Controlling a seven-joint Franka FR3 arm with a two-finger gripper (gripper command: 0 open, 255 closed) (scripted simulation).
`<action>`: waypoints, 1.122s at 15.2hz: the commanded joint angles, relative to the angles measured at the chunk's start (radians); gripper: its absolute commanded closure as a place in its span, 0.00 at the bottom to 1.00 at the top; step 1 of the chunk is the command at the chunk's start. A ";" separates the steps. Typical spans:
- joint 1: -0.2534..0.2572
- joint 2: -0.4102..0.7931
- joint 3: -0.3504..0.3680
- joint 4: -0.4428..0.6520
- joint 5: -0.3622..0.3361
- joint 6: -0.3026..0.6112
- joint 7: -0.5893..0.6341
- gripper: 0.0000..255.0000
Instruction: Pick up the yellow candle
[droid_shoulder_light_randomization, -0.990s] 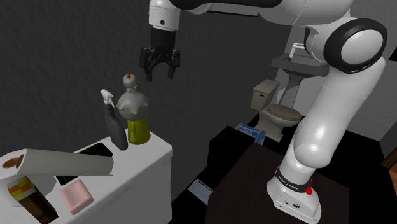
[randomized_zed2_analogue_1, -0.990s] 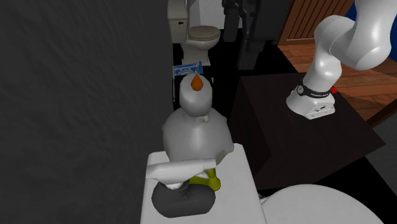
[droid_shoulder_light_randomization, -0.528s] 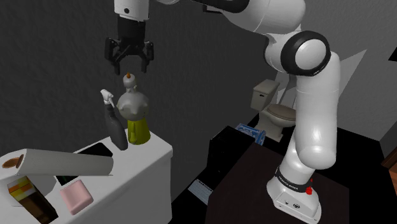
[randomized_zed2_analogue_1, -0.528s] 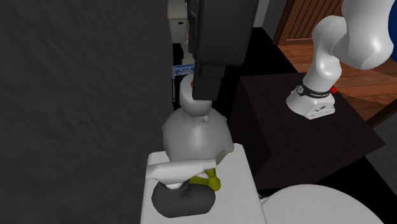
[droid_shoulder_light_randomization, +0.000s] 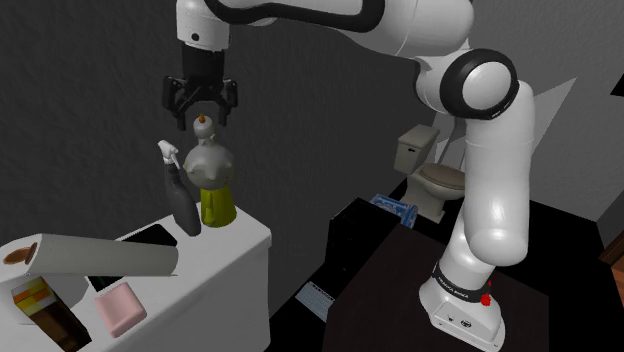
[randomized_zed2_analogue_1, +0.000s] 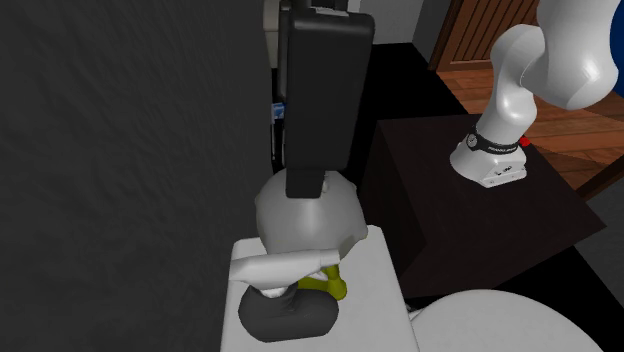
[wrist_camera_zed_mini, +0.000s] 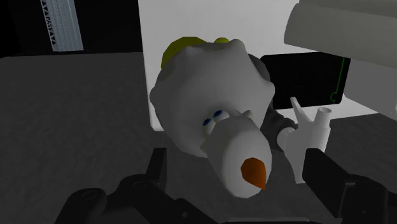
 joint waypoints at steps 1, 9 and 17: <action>-0.005 -0.012 0.000 -0.034 0.005 0.024 -0.001 0.00; -0.006 -0.013 0.000 -0.036 0.006 0.025 -0.001 1.00; 0.018 0.031 0.001 0.097 -0.015 -0.067 0.006 1.00</action>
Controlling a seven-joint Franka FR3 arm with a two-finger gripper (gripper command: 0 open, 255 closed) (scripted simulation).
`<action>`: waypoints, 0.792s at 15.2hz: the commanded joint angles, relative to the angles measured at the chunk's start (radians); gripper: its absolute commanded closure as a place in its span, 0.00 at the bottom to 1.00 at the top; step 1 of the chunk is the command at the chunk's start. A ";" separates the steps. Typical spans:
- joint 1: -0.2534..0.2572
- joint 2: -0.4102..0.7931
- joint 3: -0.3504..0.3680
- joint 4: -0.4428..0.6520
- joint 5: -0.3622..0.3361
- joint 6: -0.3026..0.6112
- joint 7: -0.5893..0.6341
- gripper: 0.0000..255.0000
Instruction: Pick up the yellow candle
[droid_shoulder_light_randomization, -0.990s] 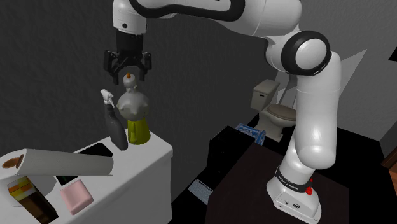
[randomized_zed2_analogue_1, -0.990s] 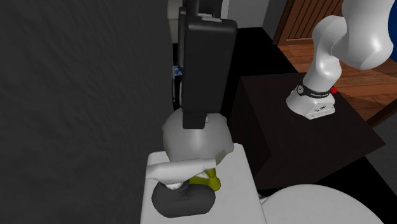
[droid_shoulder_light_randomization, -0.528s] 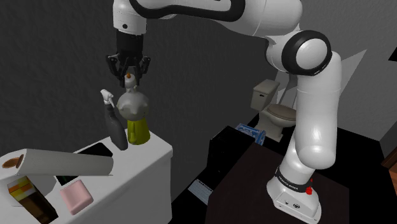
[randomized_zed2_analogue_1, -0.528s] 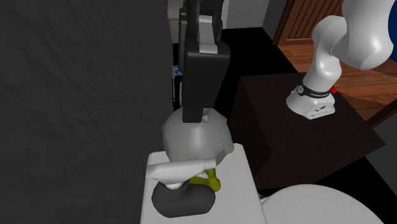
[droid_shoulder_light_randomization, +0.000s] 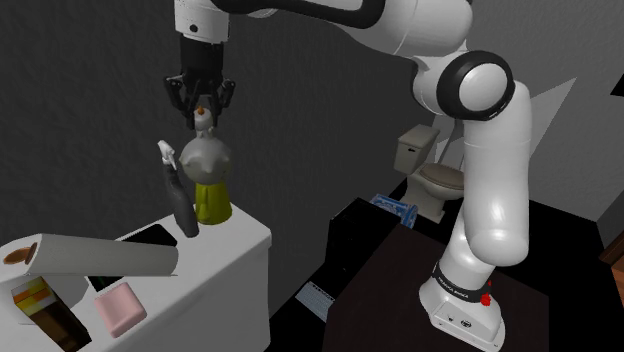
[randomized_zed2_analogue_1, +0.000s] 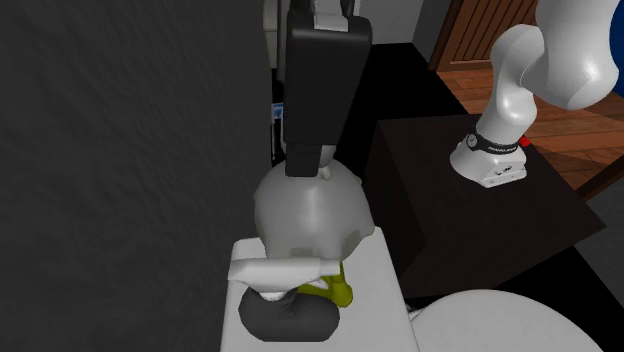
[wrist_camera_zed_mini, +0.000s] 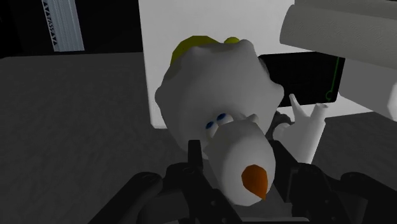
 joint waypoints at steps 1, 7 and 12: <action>0.012 0.022 0.000 0.064 -0.010 -0.041 0.003 1.00; 0.069 0.117 -0.004 0.302 -0.055 -0.186 0.010 1.00; 0.157 0.250 -0.025 0.587 -0.109 -0.333 0.004 1.00</action>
